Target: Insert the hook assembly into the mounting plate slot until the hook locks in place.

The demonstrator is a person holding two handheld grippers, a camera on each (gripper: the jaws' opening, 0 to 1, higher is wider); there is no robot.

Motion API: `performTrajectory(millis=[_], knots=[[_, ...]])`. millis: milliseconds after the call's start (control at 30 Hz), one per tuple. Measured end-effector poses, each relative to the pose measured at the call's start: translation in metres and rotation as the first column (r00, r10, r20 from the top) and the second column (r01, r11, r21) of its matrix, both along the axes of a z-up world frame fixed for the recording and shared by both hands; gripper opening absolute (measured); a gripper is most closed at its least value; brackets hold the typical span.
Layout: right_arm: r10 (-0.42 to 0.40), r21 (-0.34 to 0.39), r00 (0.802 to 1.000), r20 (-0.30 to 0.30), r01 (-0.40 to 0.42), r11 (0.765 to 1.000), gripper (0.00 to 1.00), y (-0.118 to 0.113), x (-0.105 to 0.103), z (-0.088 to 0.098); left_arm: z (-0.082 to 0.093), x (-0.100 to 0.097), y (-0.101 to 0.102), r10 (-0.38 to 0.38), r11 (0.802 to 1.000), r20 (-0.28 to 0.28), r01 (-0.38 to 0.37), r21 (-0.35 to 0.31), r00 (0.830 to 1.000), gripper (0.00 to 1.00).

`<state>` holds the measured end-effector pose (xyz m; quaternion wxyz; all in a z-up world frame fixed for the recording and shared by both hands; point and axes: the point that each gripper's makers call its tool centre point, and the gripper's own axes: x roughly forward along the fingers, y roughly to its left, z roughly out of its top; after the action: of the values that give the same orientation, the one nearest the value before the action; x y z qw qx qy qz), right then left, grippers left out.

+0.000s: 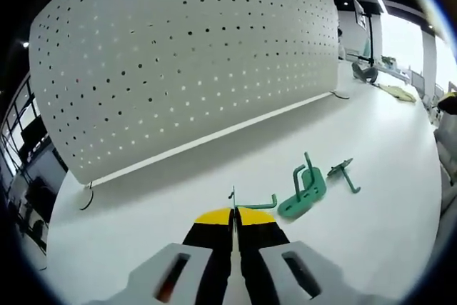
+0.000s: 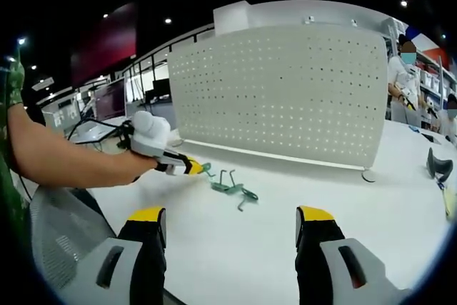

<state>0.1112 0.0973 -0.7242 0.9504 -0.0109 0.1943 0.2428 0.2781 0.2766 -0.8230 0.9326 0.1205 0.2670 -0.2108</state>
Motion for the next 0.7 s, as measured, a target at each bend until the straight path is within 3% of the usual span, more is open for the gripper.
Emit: performTrajectory(millis=[700], knots=[[0.006, -0.006, 1.0, 0.006, -0.006, 1.0, 0.74, 0.001, -0.001, 0.001, 0.037, -0.012, -0.002, 0.001, 0.998, 0.055, 0.003, -0.068, 0.998, 0.02]])
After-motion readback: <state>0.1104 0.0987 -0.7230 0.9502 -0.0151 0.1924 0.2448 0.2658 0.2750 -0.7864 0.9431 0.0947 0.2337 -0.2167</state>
